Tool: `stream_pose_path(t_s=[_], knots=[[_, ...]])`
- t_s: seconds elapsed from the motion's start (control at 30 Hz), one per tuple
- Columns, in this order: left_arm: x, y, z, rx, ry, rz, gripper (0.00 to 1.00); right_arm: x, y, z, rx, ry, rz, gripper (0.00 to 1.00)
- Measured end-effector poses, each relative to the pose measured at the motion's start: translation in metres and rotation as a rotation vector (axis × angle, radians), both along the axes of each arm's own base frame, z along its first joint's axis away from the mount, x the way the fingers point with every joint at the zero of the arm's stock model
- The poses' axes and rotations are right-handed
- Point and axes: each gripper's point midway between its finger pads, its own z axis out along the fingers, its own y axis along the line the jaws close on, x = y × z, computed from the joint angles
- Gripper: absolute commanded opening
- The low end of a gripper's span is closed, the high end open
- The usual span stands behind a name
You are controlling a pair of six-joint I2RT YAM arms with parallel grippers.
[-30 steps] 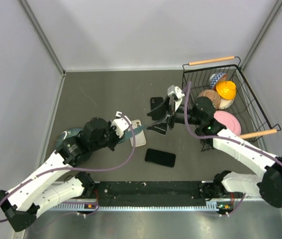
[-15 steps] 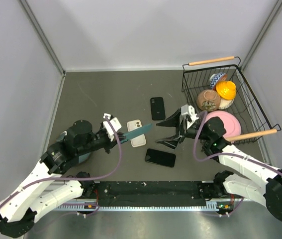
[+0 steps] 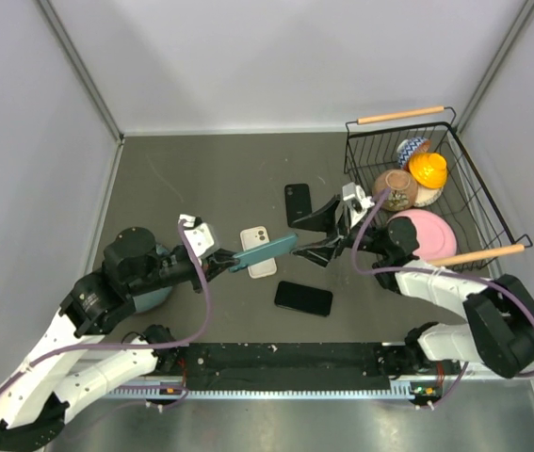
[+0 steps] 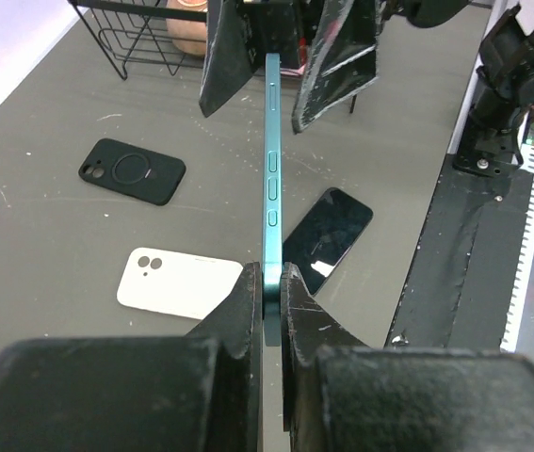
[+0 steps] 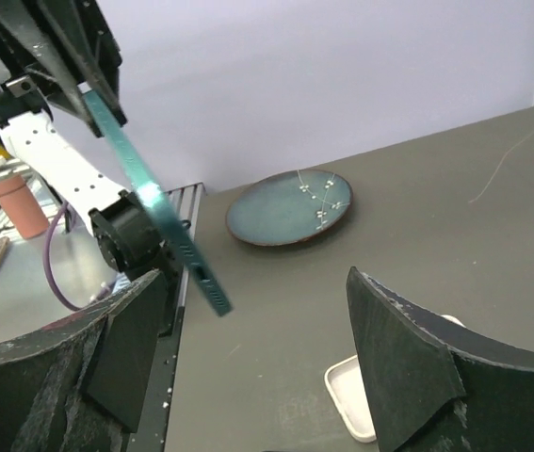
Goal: Put the phone into the phone case
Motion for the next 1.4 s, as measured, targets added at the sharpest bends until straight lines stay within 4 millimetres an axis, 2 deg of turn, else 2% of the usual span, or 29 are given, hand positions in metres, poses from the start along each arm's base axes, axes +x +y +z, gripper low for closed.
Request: stream_pose_path(t_s=[0.13, 0.33, 0.47, 0.67, 0.77, 0.83, 0.9, 1.03, 1.07, 1.1, 1.17, 1.2, 1.23, 1.27, 1.3, 1.37, 1.4], knots=[[-0.003, -0.001, 0.004, -0.013, 0.003, -0.016, 0.0, 0.004, 0.001, -0.006, 0.008, 0.08, 0.026, 0.66], [-0.003, -0.001, 0.004, -0.015, 0.005, -0.015, 0.0, -0.002, 0.004, -0.002, 0.015, 0.134, 0.09, 0.64], [-0.004, -0.002, 0.004, -0.017, 0.009, -0.014, 0.0, -0.006, 0.004, 0.0, 0.017, 0.12, 0.103, 0.53], [-0.002, -0.004, 0.009, -0.039, 0.009, -0.01, 0.0, -0.019, 0.006, 0.009, 0.029, 0.09, 0.137, 0.5], [-0.002, -0.007, 0.013, -0.061, 0.007, -0.016, 0.0, -0.027, 0.008, 0.012, 0.03, 0.073, 0.165, 0.45], [-0.003, -0.009, 0.013, -0.072, 0.013, -0.021, 0.0, -0.03, 0.009, 0.014, 0.032, 0.067, 0.173, 0.36], [-0.004, -0.01, 0.012, -0.076, 0.023, -0.028, 0.0, -0.032, 0.009, 0.015, 0.033, 0.061, 0.175, 0.32], [-0.005, -0.012, 0.011, -0.078, 0.035, -0.039, 0.0, -0.036, 0.006, 0.023, 0.047, 0.04, 0.176, 0.34], [-0.005, -0.012, 0.01, -0.078, 0.036, -0.041, 0.0, -0.037, 0.005, 0.026, 0.052, 0.032, 0.176, 0.31], [-0.006, -0.013, 0.01, -0.079, 0.039, -0.043, 0.0, -0.039, 0.004, 0.029, 0.057, 0.023, 0.177, 0.2], [-0.006, -0.014, 0.009, -0.081, 0.044, -0.048, 0.0, -0.041, 0.003, 0.033, 0.064, 0.011, 0.177, 0.1], [-0.006, -0.015, 0.008, -0.083, 0.048, -0.049, 0.0, -0.043, 0.002, 0.034, 0.064, 0.006, 0.182, 0.0], [-0.006, -0.015, 0.008, -0.086, 0.053, -0.046, 0.0, -0.045, 0.001, 0.034, 0.06, 0.0, 0.194, 0.0], [-0.005, -0.014, 0.008, -0.091, 0.062, -0.038, 0.02, -0.048, 0.001, 0.035, 0.058, -0.014, 0.202, 0.0], [-0.005, -0.014, 0.008, -0.096, 0.071, -0.033, 0.23, -0.05, 0.0, 0.036, 0.059, -0.03, 0.208, 0.0], [-0.004, -0.014, 0.01, -0.108, 0.078, -0.025, 0.44, -0.053, -0.002, 0.04, 0.062, -0.049, 0.212, 0.0], [-0.001, -0.014, 0.012, -0.112, 0.065, -0.013, 0.6, -0.055, -0.003, 0.041, 0.064, -0.046, 0.216, 0.0]])
